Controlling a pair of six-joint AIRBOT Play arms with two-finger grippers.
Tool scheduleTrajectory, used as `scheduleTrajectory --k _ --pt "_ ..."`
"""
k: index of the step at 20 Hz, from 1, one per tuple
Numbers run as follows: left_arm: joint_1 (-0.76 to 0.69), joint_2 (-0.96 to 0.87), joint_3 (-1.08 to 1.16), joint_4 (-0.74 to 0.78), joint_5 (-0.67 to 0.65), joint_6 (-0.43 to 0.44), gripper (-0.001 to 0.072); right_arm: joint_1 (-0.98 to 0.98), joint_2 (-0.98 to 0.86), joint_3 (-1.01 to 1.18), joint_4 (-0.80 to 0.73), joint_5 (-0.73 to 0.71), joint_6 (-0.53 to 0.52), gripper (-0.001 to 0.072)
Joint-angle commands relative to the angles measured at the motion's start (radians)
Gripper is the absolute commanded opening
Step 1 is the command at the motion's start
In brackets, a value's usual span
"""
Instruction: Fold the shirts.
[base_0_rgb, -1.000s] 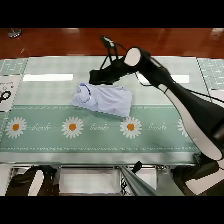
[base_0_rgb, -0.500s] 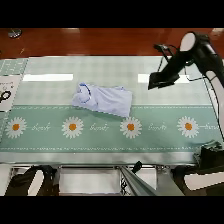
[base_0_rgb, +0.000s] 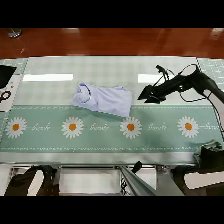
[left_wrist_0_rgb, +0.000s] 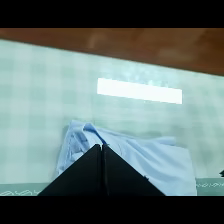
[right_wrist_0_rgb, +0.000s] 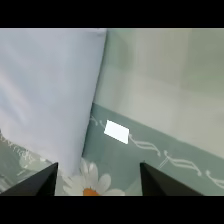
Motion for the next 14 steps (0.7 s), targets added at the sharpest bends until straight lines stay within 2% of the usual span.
scheduleTrajectory --k 1,8,14 --pt "-0.001 -0.018 -0.011 0.001 -0.012 0.0 0.0015 0.07 0.0 -0.062 0.055 -0.161 -0.037 0.0592" --pt "-0.001 -0.036 -0.011 0.0 -0.012 0.0 0.0015 0.179 0.0 -0.062 0.05 -0.284 -0.004 0.0589" --pt "-0.001 -0.036 -0.011 0.001 -0.012 0.0 0.0015 0.22 -0.049 -0.062 0.048 -0.266 0.053 0.0583"
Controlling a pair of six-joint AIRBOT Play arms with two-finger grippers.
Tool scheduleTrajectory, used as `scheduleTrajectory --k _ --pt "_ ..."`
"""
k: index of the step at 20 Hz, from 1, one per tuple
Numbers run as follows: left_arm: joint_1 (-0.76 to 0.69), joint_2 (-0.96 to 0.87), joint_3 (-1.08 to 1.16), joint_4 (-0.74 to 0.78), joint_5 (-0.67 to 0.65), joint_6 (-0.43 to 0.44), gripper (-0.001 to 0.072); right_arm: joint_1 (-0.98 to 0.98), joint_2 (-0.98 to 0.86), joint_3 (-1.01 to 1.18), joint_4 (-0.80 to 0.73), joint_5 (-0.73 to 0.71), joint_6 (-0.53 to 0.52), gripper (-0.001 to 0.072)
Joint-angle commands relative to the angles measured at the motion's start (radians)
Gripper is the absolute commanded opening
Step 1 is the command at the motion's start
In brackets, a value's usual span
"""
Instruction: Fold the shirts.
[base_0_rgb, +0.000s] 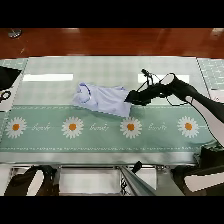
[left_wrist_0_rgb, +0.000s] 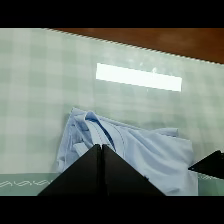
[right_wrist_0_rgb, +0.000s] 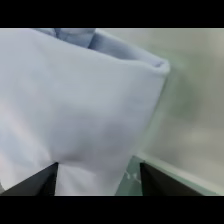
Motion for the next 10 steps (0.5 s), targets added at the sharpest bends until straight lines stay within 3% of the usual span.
scheduleTrajectory --k 1,2,4,10 --pt "0.0 0.0 0.0 0.0 0.0 0.0 0.0015 0.041 -0.026 0.0 0.008 -0.006 0.024 0.0532" --pt "0.0 0.0 0.0 0.0 0.0 0.0 0.0015 0.056 -0.026 0.0 0.007 -0.015 0.024 0.0414" --pt "0.0 -0.001 0.0 0.0 0.0 0.001 0.0015 0.074 -0.025 0.003 0.007 -0.023 0.023 0.0022" --pt "0.0 -0.005 0.0 0.001 0.024 0.005 0.0015 -0.033 0.187 0.155 -0.12 0.124 0.044 0.002"
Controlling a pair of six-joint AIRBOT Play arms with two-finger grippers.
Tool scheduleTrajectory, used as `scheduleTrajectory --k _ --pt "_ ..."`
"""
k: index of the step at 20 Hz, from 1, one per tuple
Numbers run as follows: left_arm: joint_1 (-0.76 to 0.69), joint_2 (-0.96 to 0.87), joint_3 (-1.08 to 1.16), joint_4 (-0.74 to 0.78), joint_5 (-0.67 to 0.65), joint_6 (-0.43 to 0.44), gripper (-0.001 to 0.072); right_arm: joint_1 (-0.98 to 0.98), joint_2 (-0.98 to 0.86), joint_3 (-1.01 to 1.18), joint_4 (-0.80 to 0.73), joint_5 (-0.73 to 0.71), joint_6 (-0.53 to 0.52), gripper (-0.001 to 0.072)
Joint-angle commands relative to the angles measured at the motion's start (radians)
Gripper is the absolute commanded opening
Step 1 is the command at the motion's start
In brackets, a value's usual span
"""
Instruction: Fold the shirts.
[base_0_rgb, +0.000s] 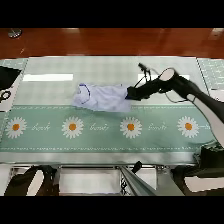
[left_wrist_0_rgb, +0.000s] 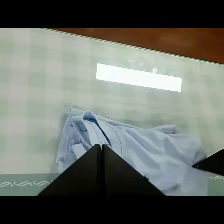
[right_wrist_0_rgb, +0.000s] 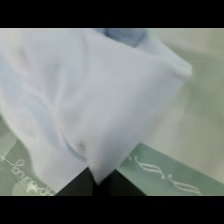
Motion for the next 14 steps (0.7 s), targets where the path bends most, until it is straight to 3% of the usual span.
scheduleTrajectory --k 1,8,14 --pt "0.0 -0.01 0.0 0.0 0.033 0.004 0.0015 -0.088 0.16 0.128 -0.108 0.137 0.066 0.0019" --pt "0.0 -0.086 0.0 -0.001 0.047 0.003 0.0015 -0.493 0.396 0.441 -0.227 0.535 0.288 0.002" --pt "0.0 -0.114 0.0 0.0 0.049 0.066 0.0015 -0.961 0.513 0.468 -0.274 0.792 0.333 0.002"
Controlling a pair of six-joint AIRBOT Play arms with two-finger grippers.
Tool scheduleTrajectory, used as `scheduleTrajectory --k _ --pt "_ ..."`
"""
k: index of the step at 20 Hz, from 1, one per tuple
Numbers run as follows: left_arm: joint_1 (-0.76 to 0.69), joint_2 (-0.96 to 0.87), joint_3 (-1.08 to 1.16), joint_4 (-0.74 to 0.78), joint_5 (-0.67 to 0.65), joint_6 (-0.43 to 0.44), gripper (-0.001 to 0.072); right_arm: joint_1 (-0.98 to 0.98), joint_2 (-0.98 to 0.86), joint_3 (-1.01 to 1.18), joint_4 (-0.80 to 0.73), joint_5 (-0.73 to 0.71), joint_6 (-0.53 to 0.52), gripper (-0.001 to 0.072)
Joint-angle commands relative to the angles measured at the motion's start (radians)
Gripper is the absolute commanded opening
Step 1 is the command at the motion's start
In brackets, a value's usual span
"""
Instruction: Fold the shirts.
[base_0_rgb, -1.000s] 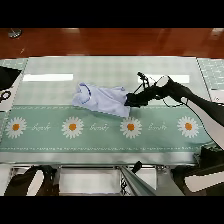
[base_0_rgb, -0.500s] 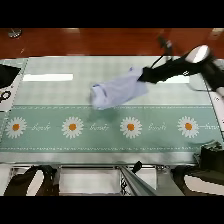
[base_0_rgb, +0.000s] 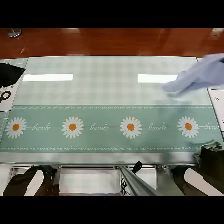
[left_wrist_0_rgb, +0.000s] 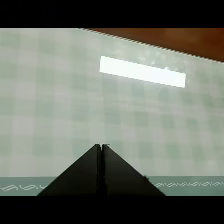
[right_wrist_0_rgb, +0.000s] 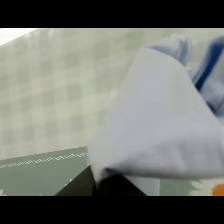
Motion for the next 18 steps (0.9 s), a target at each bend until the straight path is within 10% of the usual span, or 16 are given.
scheduleTrajectory --k 1,18 --pt "0.0 -0.02 0.0 0.0 0.004 0.053 0.0015 -0.276 0.07 0.019 -0.105 0.198 0.024 0.002" --pt "0.0 -0.174 0.0 0.001 0.451 0.22 0.0015 -0.55 0.242 -0.208 -0.879 0.209 -0.072 0.002"
